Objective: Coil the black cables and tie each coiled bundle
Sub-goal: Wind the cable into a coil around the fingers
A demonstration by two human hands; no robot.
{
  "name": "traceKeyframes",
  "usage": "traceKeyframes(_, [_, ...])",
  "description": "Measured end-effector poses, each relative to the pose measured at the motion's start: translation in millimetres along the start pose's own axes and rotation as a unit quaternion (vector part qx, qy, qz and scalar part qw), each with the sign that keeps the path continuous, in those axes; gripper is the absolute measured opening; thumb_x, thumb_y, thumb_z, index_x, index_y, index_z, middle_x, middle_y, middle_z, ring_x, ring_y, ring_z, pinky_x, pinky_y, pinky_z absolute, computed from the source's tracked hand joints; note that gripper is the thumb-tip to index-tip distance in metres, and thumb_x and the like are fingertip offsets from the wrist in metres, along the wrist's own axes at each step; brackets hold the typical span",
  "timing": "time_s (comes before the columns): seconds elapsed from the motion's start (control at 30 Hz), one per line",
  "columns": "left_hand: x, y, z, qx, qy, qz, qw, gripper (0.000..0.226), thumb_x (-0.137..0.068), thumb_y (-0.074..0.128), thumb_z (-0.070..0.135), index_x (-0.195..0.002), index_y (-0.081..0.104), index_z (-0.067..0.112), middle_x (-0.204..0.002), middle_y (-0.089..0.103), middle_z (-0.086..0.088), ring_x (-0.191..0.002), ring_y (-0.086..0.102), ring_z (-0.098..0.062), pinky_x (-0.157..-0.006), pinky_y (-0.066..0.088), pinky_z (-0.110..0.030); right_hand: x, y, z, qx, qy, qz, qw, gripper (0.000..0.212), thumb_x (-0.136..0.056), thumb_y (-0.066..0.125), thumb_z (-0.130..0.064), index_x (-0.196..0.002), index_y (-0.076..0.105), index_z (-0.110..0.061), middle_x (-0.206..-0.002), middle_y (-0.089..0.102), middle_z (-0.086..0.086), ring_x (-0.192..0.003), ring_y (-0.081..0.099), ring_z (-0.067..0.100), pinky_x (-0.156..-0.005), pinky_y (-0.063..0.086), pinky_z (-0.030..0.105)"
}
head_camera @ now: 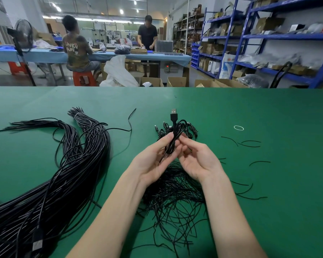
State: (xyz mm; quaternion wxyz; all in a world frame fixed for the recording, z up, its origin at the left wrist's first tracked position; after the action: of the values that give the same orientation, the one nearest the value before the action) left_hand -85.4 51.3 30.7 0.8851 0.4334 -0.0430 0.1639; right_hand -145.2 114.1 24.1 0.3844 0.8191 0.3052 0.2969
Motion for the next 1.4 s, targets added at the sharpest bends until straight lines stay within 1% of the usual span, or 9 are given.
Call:
traceKeyframes(0.13, [-0.7, -1.1, -1.2, 0.01, -0.021, -0.012, 1.0, 0.029, -0.065, 0.081, 0.013, -0.089, 0.078, -0.003, -0.087, 0.074, -0.013, -0.098, 0.067, -0.025, -0.073, 0.062, -0.026, 0.8, 2.2, -0.4, 0.041, -0.006, -0.008, 0.999, 0.032, -0.069, 0.072, 0.001, -0.101, 0.067, 0.002, -0.076, 0.072, 0.011, -0.056, 0.067, 0.01, -0.053, 0.053, 0.012])
traceKeyframes(0.23, [-1.4, -0.5, 6.1, -0.047, 0.021, -0.014, 0.999, 0.022, -0.067, 0.08, 0.015, -0.087, 0.081, 0.006, -0.091, 0.076, -0.012, -0.081, 0.075, -0.018, -0.072, 0.06, -0.021, 1.5, 0.2, -8.0, 0.113, -0.027, 0.009, 0.993, 0.023, -0.077, 0.072, -0.001, -0.099, 0.07, 0.002, -0.077, 0.072, 0.008, -0.055, 0.063, 0.005, -0.051, 0.049, 0.009])
traceKeyframes(0.33, [-3.0, 4.6, 10.7, -0.089, 0.065, -0.023, 0.994, 0.023, -0.069, 0.079, 0.016, -0.091, 0.082, 0.01, -0.096, 0.076, -0.011, -0.08, 0.074, -0.013, -0.076, 0.058, -0.019, 1.1, -1.5, -16.9, 0.149, -0.075, 0.035, 0.985, 0.02, -0.092, 0.064, 0.004, -0.112, 0.067, 0.005, -0.076, 0.069, 0.008, -0.053, 0.062, 0.005, -0.05, 0.049, 0.011])
traceKeyframes(0.47, [-1.6, 8.8, 16.4, -0.098, 0.107, -0.014, 0.989, 0.025, -0.073, 0.078, 0.017, -0.097, 0.081, 0.009, -0.094, 0.076, -0.01, -0.08, 0.072, -0.014, -0.077, 0.057, -0.019, 1.5, 3.8, -24.6, 0.187, -0.121, 0.043, 0.974, 0.01, -0.095, 0.063, 0.002, -0.103, 0.069, -0.002, -0.068, 0.07, 0.005, -0.054, 0.062, 0.006, -0.054, 0.052, 0.014])
traceKeyframes(0.67, [1.2, 2.6, 26.3, -0.099, 0.181, 0.043, 0.977, 0.022, -0.087, 0.069, 0.001, -0.107, 0.072, -0.006, -0.093, 0.074, -0.013, -0.077, 0.07, -0.016, -0.077, 0.058, -0.022, 2.5, 14.2, -25.1, 0.214, -0.101, -0.008, 0.972, 0.018, -0.093, 0.068, -0.008, -0.11, 0.072, -0.008, -0.091, 0.073, 0.004, -0.07, 0.063, 0.007, -0.066, 0.047, 0.018])
traceKeyframes(0.8, [4.5, 0.4, 33.5, -0.108, 0.216, 0.06, 0.969, 0.006, -0.086, 0.07, -0.002, -0.091, 0.07, -0.002, -0.099, 0.074, -0.011, -0.08, 0.07, -0.018, -0.081, 0.059, -0.025, 4.5, 20.0, -23.4, 0.252, -0.115, -0.021, 0.961, 0.017, -0.086, 0.075, -0.012, -0.102, 0.072, -0.019, -0.099, 0.077, 0.0, -0.08, 0.065, 0.007, -0.075, 0.042, 0.024])
traceKeyframes(1.03, [3.2, -5.0, 34.2, -0.086, 0.206, 0.078, 0.972, 0.021, -0.085, 0.073, -0.001, -0.096, 0.058, 0.008, -0.092, 0.074, -0.016, -0.074, 0.07, -0.022, -0.075, 0.06, -0.026, 5.6, 21.8, -24.4, 0.293, -0.154, 0.005, 0.944, 0.016, -0.089, 0.074, -0.012, -0.104, 0.073, -0.017, -0.096, 0.078, -0.003, -0.076, 0.067, 0.001, -0.075, 0.039, 0.028])
traceKeyframes(1.2, [3.4, -0.5, 32.1, -0.066, 0.197, 0.063, 0.976, 0.024, -0.085, 0.071, -0.003, -0.108, 0.068, -0.003, -0.099, 0.075, -0.013, -0.078, 0.071, -0.019, -0.075, 0.06, -0.024, 4.5, 25.3, -23.4, 0.26, -0.162, -0.008, 0.952, 0.01, -0.094, 0.067, -0.009, -0.097, 0.07, -0.017, -0.089, 0.073, -0.002, -0.073, 0.06, 0.006, -0.075, 0.042, 0.026])
traceKeyframes(1.4, [2.6, 1.3, 30.3, -0.059, 0.203, 0.079, 0.974, 0.011, -0.084, 0.072, -0.003, -0.093, 0.073, 0.002, -0.099, 0.077, -0.01, -0.079, 0.072, -0.016, -0.072, 0.059, -0.023, 9.2, 31.6, -27.2, 0.279, -0.186, -0.03, 0.942, 0.015, -0.098, 0.061, -0.009, -0.093, 0.074, -0.016, -0.088, 0.075, -0.005, -0.072, 0.062, 0.003, -0.08, 0.045, 0.025])
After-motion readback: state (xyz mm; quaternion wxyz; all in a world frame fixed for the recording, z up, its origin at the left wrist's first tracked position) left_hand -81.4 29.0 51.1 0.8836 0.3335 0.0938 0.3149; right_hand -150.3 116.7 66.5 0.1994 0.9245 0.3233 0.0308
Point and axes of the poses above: each hand's wrist, its own x-axis away from the middle knuckle, its own y-axis out of the palm, z = x × y, the point moved 9 cm from there along -x, towards the middle knuckle
